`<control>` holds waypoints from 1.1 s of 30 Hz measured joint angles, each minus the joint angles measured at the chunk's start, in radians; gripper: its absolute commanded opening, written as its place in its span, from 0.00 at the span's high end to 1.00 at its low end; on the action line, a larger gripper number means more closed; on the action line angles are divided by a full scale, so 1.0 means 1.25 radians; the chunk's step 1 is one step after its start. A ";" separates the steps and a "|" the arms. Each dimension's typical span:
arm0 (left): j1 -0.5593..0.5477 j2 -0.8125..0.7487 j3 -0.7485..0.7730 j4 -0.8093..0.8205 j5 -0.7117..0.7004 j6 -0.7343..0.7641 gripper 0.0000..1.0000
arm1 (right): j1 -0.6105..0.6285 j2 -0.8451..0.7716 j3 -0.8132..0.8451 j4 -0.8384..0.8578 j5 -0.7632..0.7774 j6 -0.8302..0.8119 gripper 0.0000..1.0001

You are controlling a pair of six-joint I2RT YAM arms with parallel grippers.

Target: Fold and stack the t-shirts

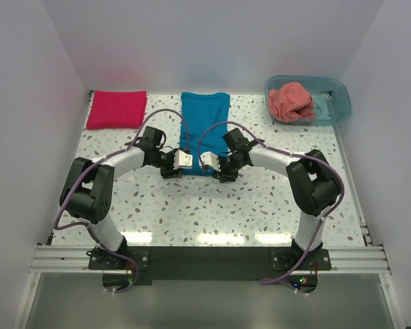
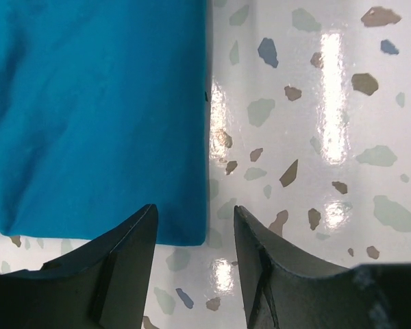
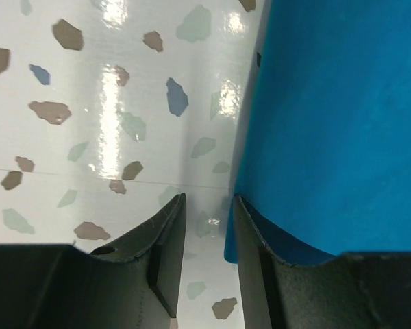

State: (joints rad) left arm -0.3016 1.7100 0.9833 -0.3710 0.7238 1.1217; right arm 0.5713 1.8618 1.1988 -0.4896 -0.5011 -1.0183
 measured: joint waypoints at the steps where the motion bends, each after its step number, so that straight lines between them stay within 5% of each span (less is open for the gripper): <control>1: 0.000 0.005 0.000 0.000 -0.003 0.008 0.48 | 0.000 0.005 -0.001 0.005 0.010 0.000 0.64; 7: -0.002 0.038 0.000 -0.005 -0.036 0.057 0.55 | 0.000 0.020 -0.002 0.023 0.046 -0.008 0.70; 15: -0.005 0.061 0.010 -0.024 -0.048 0.128 0.88 | 0.001 0.024 -0.004 0.053 0.074 -0.010 1.00; 19: -0.006 0.065 0.012 -0.022 -0.051 0.147 0.98 | 0.001 0.023 -0.007 0.065 0.077 -0.008 1.00; 25: -0.006 0.070 0.019 -0.026 -0.050 0.153 1.00 | 0.000 0.001 -0.029 0.069 0.075 0.006 0.68; 33: -0.006 0.070 0.019 -0.028 -0.049 0.166 1.00 | -0.023 -0.031 -0.039 0.082 0.073 0.008 0.59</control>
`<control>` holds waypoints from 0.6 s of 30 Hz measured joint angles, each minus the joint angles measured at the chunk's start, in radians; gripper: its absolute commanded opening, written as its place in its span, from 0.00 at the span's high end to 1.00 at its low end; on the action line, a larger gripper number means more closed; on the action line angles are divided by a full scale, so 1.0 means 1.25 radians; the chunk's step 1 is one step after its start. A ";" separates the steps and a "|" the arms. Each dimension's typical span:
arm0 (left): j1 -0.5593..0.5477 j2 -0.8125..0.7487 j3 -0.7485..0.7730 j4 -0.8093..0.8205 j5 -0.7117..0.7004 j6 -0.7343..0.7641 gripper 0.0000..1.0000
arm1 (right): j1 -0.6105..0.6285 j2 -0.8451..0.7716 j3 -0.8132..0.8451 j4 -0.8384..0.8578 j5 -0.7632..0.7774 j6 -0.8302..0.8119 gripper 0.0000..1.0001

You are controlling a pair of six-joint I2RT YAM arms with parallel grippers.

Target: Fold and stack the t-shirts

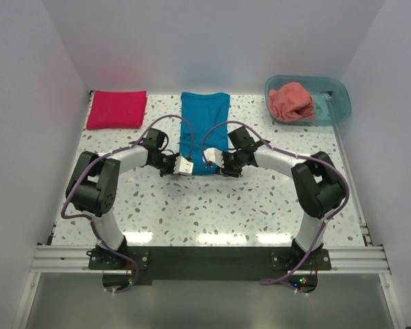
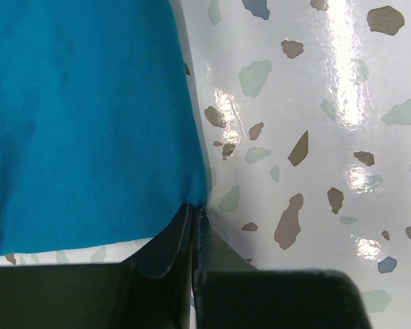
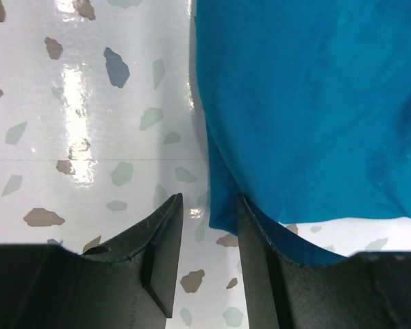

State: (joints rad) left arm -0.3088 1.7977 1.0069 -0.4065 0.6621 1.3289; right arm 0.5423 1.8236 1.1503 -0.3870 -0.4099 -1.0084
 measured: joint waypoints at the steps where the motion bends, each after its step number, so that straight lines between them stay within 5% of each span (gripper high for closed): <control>1: 0.000 0.000 0.000 0.000 0.000 0.000 1.00 | -0.001 0.000 0.000 0.001 0.000 -0.001 0.59; 18: 0.000 0.002 0.004 -0.005 0.000 0.000 1.00 | -0.005 -0.059 -0.002 -0.007 -0.058 -0.032 0.62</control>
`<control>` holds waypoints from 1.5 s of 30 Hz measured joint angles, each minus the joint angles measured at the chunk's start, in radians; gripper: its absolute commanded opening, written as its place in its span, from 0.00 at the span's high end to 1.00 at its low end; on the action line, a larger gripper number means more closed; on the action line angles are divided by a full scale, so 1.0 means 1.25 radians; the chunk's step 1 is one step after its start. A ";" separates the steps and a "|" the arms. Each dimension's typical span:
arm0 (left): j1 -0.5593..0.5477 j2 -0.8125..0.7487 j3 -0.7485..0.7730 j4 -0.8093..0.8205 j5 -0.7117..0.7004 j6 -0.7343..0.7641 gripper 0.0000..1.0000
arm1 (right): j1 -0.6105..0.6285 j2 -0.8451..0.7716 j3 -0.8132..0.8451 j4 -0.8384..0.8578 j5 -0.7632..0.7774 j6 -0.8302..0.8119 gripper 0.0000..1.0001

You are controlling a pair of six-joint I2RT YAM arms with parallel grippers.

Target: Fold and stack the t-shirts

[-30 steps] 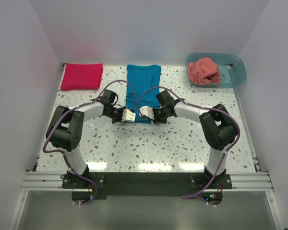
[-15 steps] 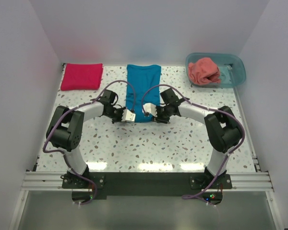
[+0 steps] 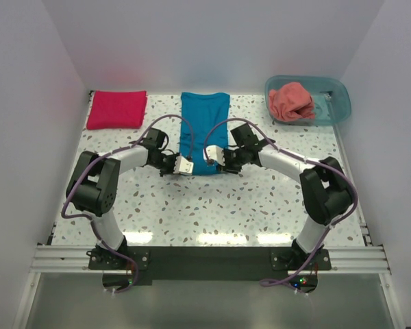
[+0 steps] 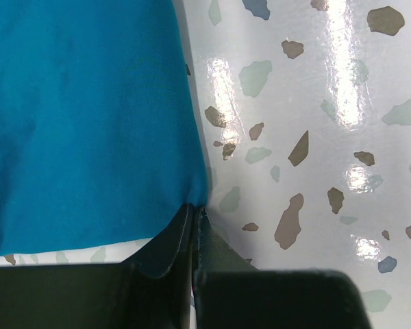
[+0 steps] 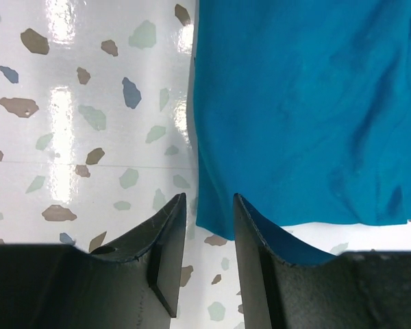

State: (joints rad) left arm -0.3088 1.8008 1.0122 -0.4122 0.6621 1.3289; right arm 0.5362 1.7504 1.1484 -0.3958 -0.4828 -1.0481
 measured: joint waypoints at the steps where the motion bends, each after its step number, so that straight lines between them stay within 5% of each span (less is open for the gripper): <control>1: 0.000 0.000 0.000 0.000 0.000 0.000 1.00 | 0.000 -0.003 0.000 0.001 -0.003 -0.001 0.61; 12: 0.000 0.002 0.003 -0.002 0.000 0.000 1.00 | 0.000 0.089 0.000 0.005 0.020 -0.042 0.61; 15: 0.000 0.002 0.004 -0.003 0.000 0.000 1.00 | 0.000 0.092 0.001 0.014 0.029 -0.046 0.67; 21: 0.000 0.002 0.004 -0.004 0.002 0.000 1.00 | 0.001 0.095 0.001 0.022 0.047 -0.056 1.00; 45: 0.020 -0.068 0.149 -0.104 0.044 -0.117 1.00 | -0.068 -0.009 0.105 -0.088 0.027 0.022 1.00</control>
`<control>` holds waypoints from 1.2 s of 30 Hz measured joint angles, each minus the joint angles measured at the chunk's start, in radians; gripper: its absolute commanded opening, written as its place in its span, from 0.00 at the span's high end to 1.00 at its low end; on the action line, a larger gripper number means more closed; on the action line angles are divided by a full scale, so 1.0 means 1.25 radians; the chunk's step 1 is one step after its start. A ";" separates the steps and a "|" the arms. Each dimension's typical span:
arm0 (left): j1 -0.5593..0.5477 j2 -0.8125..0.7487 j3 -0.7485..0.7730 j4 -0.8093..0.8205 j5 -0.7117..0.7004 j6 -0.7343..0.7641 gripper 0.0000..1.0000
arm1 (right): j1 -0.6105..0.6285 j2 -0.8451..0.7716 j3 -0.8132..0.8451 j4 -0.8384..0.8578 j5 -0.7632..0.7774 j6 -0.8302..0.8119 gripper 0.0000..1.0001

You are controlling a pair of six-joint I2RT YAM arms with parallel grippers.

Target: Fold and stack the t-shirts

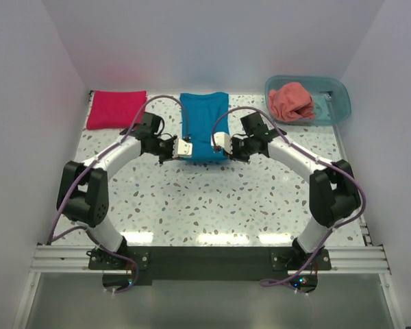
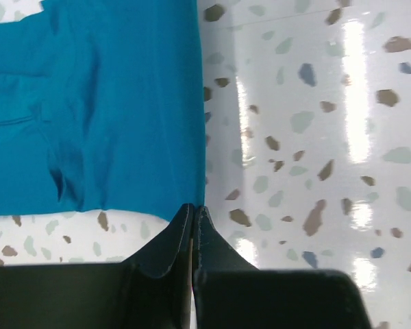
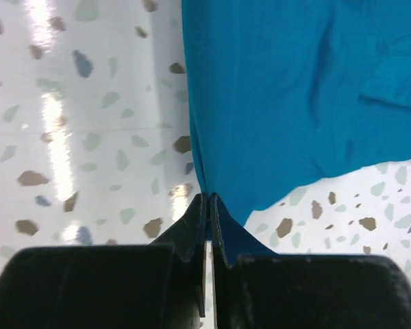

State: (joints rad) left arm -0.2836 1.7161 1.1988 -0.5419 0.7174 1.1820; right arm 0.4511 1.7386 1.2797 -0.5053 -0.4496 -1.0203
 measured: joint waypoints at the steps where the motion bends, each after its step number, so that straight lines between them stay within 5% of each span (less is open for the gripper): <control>1: -0.009 -0.022 -0.018 -0.010 0.001 0.003 1.00 | 0.002 -0.020 -0.018 -0.007 -0.005 -0.005 1.00; 9: -0.138 -0.284 -0.160 -0.172 0.009 0.010 1.00 | 0.052 -0.256 -0.146 -0.183 -0.056 -0.037 1.00; 16: -0.181 -0.427 -0.120 -0.341 0.053 0.003 1.00 | 0.071 -0.423 -0.127 -0.347 -0.118 -0.034 1.00; 26: -0.037 -0.066 0.173 -0.404 0.100 0.006 1.00 | -0.021 -0.086 0.083 -0.383 -0.120 -0.104 1.00; 36: 0.023 0.276 0.389 -0.323 0.081 -0.039 1.00 | -0.061 0.264 0.363 -0.346 -0.109 -0.136 1.00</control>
State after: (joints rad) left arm -0.2550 2.0617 1.6848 -0.9459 0.8185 1.1336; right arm 0.3752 2.0686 1.7329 -0.9379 -0.5854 -1.1900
